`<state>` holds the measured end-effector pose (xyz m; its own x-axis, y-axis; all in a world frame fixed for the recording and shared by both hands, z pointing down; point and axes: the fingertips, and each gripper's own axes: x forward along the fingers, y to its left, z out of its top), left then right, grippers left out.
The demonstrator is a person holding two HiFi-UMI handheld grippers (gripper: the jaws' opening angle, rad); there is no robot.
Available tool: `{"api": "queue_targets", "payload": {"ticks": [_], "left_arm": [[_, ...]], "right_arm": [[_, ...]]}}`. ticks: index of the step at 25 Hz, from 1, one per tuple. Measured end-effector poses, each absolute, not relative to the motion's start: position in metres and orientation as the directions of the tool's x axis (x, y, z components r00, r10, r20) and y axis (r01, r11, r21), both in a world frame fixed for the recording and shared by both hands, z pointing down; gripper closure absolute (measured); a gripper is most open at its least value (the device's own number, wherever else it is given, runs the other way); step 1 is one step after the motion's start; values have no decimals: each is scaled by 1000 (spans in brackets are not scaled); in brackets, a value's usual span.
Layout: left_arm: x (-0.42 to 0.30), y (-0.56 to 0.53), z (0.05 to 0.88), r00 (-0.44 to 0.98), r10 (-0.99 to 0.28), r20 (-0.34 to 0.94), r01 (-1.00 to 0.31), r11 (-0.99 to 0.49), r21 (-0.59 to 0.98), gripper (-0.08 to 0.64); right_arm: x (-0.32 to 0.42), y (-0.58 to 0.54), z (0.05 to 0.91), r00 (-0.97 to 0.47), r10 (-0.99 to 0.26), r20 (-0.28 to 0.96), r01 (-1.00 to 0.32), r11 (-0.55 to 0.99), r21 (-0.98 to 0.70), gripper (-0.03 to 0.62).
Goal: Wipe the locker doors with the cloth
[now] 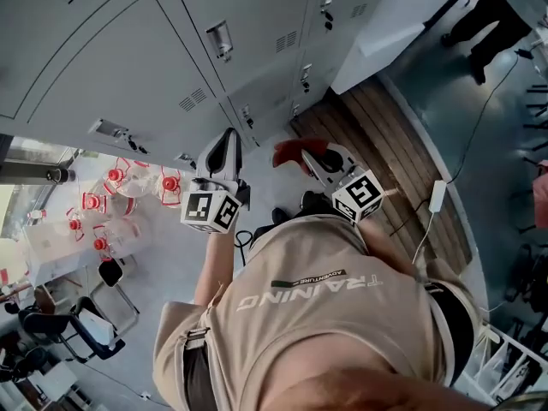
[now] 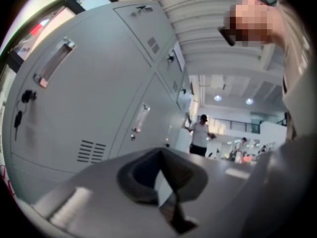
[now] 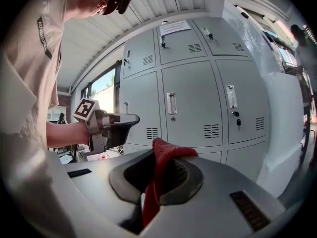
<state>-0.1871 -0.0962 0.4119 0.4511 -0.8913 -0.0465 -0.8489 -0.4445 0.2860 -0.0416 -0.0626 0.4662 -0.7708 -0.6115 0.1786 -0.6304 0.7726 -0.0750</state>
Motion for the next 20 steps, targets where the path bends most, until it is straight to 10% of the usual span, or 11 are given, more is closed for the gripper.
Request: {"api": "queue_targets", "payload": {"ticks": [20], "left_arm": [[-222,-179,409,54,-997,54,-967,-39,253,555]], "right_arm": [[-96,-180,460,-991,-71,112,-80,993,-81,565]]}}
